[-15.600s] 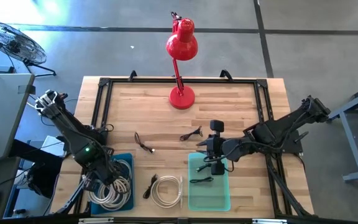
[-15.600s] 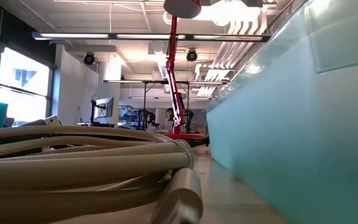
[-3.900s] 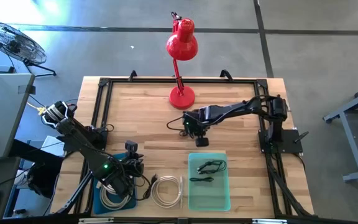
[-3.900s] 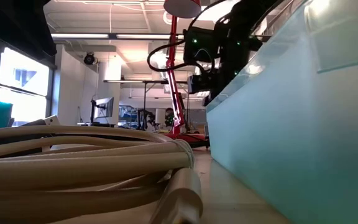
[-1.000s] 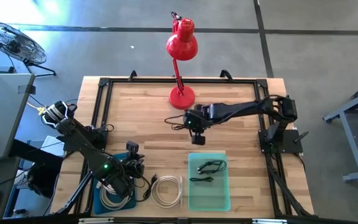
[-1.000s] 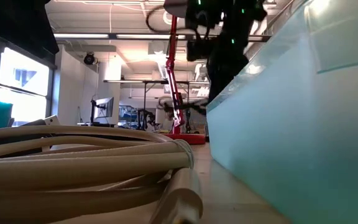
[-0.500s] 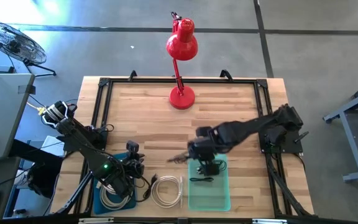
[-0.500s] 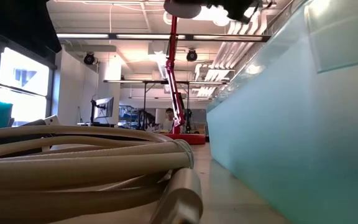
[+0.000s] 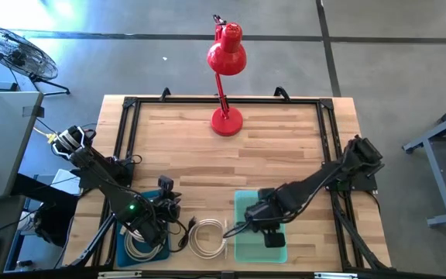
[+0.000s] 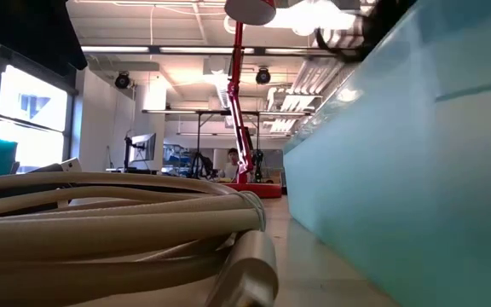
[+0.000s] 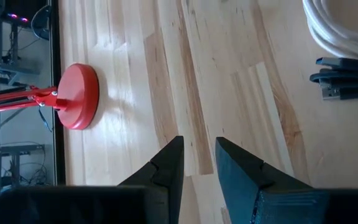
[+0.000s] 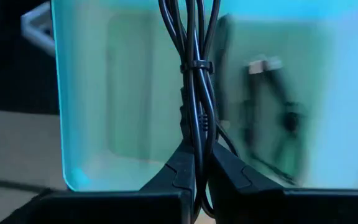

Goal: Pick & Place USB Port
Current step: Put the black USB cable into the green bin, then put the brown HDMI cable into the blue bin

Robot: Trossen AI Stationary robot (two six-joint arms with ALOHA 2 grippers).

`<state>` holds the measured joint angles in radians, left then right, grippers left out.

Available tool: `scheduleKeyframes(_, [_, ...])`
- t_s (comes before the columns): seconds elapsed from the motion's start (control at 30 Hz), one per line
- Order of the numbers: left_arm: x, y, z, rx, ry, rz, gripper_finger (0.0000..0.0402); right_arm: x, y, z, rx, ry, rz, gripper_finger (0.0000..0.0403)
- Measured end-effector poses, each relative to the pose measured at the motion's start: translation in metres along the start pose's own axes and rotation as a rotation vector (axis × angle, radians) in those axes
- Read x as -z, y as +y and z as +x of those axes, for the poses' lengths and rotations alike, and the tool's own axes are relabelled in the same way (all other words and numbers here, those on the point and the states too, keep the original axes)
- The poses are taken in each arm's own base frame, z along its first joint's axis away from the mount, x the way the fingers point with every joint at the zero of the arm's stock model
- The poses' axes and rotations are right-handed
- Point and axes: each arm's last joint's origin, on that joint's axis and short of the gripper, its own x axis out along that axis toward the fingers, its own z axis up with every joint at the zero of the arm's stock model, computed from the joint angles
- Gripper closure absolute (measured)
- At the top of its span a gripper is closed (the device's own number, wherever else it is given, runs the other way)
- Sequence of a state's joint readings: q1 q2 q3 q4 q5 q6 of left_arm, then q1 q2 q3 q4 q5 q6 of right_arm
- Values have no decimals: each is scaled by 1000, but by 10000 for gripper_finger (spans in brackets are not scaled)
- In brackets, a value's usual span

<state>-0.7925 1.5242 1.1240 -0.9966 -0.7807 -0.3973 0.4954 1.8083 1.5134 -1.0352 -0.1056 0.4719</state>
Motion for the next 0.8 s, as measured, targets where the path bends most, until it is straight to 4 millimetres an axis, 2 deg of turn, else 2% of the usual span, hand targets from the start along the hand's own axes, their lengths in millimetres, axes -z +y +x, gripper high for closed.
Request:
scheduleKeyframes(0.17, [-1, -1, 0, 17, 1, -7, 314, 7, -16, 44, -98, -13, 33, 385])
scheduleKeyframes(0.3, [-1, -2, 0, 64, 14, -12, 314, 8, -32, 61, -128, -34, 145, 364])
scheduleKeyframes(0.4, [-3, -3, 0, 77, -1, -29, 314, 6, -41, 64, -138, -50, 215, 334])
scheduleKeyframes(0.6, [-7, -5, 0, 91, -38, -56, 314, -1, -45, 61, -162, -79, 229, 277])
scheduleKeyframes(0.8, [-9, -5, 0, 70, -59, -70, 314, -3, -42, 53, -233, -19, 258, 255])
